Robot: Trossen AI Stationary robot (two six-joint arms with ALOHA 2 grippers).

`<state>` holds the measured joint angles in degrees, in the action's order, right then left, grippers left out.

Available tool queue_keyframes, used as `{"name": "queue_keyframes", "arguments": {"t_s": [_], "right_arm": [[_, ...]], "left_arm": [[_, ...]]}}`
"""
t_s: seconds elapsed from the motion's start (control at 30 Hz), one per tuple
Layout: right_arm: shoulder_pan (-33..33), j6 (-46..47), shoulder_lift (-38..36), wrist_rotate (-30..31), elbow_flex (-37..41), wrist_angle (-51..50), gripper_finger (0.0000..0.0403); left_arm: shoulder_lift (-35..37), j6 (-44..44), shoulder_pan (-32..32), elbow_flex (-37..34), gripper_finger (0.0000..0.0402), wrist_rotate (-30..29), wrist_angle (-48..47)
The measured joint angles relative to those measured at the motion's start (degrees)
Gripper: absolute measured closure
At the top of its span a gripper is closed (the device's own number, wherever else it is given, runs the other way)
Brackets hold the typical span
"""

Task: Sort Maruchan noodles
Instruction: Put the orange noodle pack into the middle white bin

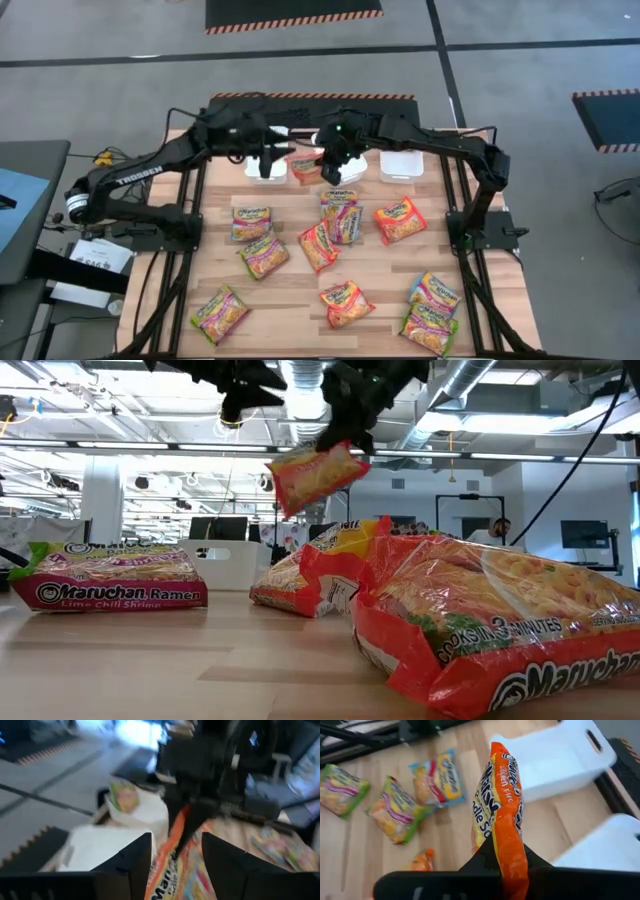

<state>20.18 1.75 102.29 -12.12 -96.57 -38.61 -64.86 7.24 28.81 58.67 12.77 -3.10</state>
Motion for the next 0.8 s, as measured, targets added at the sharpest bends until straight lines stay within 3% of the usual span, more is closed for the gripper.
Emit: {"name": "queue_keyframes", "arguments": {"t_s": [0.3, 0.47, 0.6, 0.7, 0.8], "right_arm": [[9.1, -8.7, -0.8, -0.2, 0.0, -1.0, 0.0391], [14.5, -18.7, -0.9, -1.5, 0.0, -0.9, 0.0391], [18.2, -28.1, -0.3, -2.1, -0.1, -0.5, 0.0391], [20.8, -33.7, 0.3, -7.0, 0.5, -0.2, 0.0391], [21.3, -38.0, 1.0, -7.6, 1.2, 2.2, 0.0391]], "left_arm": [[1.7, 0.8, 3.6, 0.0, 0.0239, -0.4, 1.9], [1.1, 0.8, 3.9, -0.1, 0.0239, -0.6, 1.6], [1.1, 1.0, 3.9, -0.1, 0.0239, -3.3, 1.6], [1.1, 1.1, 3.9, -0.1, 0.0239, -5.6, 1.5], [1.1, 1.1, 3.9, -0.1, 0.0239, -8.3, 1.5]]}}
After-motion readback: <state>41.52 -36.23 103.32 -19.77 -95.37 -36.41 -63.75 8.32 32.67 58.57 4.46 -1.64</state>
